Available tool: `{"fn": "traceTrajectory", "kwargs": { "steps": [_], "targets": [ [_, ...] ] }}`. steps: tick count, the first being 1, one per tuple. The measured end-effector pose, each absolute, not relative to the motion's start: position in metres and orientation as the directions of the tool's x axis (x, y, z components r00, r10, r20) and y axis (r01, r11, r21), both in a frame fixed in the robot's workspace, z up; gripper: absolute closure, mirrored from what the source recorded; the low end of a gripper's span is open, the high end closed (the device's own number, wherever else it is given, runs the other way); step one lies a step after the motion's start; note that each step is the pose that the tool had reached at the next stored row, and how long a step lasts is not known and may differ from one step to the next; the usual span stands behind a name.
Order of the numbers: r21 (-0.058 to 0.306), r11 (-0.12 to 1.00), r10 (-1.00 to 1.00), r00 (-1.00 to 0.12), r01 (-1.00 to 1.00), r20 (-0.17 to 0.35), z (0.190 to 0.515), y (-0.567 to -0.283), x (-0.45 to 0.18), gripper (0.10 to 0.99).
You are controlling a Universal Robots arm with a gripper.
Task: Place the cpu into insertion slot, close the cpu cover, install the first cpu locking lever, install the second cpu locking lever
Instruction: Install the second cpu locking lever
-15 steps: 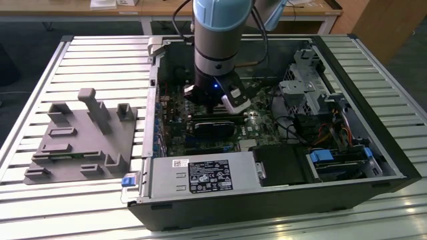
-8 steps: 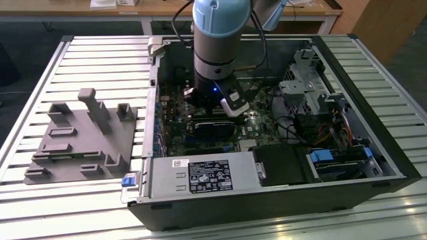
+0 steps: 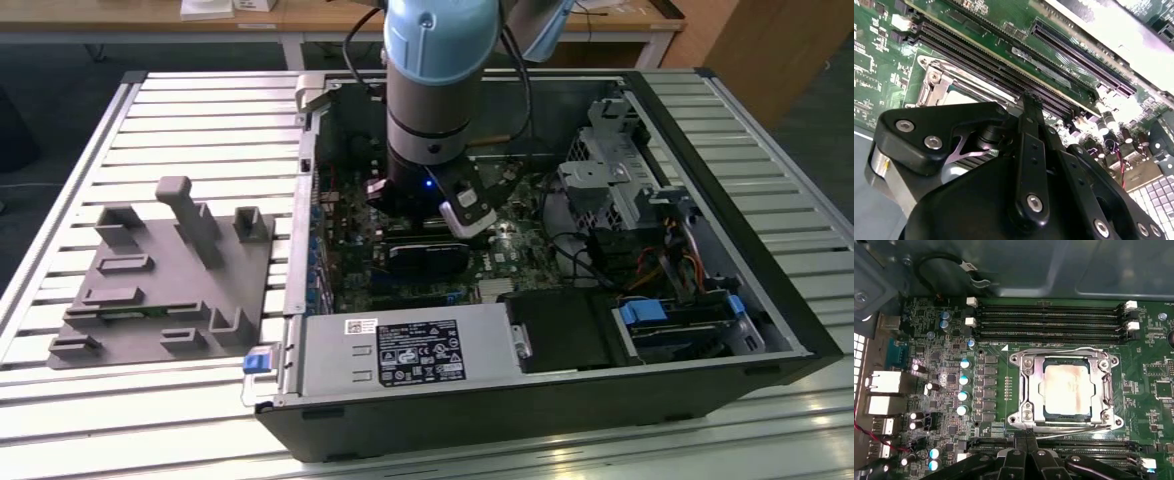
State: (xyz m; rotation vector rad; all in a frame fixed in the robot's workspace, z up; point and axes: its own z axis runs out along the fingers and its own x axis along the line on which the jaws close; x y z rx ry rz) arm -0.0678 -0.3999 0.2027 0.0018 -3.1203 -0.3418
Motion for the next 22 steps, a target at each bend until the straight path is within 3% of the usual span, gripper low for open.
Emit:
{"fn": "traceTrajectory", "kwargs": {
  "steps": [22],
  "targets": [
    [0.267,0.964,-0.002,-1.0,-0.001,0.002,0.194,-0.4018,-0.0718,0.98]
  ]
}}
